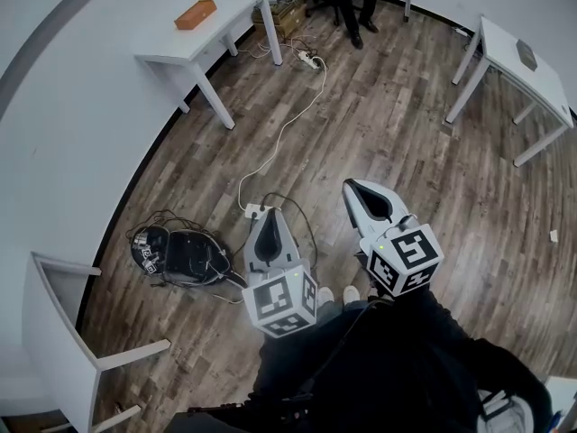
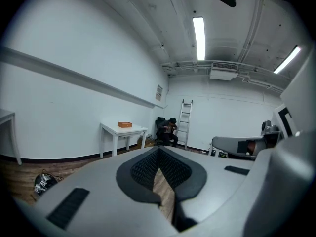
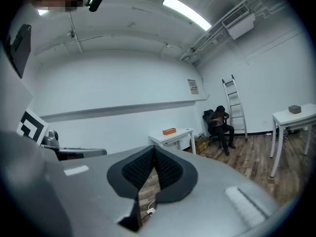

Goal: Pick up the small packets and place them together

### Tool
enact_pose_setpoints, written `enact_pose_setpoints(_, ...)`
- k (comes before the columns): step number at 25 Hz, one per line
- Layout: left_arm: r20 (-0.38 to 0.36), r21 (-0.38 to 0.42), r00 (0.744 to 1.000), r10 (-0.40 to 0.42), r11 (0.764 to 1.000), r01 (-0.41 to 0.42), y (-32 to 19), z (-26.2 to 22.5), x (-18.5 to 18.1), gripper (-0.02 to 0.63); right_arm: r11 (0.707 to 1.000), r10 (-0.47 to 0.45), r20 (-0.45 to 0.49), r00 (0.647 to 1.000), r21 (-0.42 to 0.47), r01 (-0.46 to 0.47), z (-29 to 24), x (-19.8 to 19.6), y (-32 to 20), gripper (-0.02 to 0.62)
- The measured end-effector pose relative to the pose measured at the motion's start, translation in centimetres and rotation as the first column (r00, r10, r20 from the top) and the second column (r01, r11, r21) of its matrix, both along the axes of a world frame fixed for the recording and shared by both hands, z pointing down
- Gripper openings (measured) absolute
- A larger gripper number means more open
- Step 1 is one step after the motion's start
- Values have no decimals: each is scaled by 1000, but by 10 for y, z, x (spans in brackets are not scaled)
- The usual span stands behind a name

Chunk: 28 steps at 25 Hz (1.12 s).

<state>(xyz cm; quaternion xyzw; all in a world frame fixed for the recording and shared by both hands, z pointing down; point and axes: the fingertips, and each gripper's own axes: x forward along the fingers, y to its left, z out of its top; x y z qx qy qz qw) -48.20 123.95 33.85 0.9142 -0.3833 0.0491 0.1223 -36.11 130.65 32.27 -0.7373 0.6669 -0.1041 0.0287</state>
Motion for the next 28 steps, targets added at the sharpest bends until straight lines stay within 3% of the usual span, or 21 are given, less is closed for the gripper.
enact_pose_setpoints(7,12,-9,1000,-25,1000,25,-34,17,-8,-2,997,72,-3,997,19,-72,7,22,-14,2)
enact_pose_setpoints(13,17,-34,999,-32,999,32,-84,38,22,-2,994,111,-18,994,-4,-111,25,64,-55,3)
enact_pose_setpoints(18,11,-41,999,-47,998,47,-150,43,78,-2,995,95,-35,995,-18,-96,31,124,-128,3)
enact_pose_setpoints(25,-13,12,995,-102,995,102,-268,8,186,-2,1000,-4,-85,996,-26,2,7,241,-244,12)
enact_pose_setpoints(28,-22,2,996,-81,997,81,-304,-1,236,-2,999,-30,-71,997,-17,29,-3,287,-286,12)
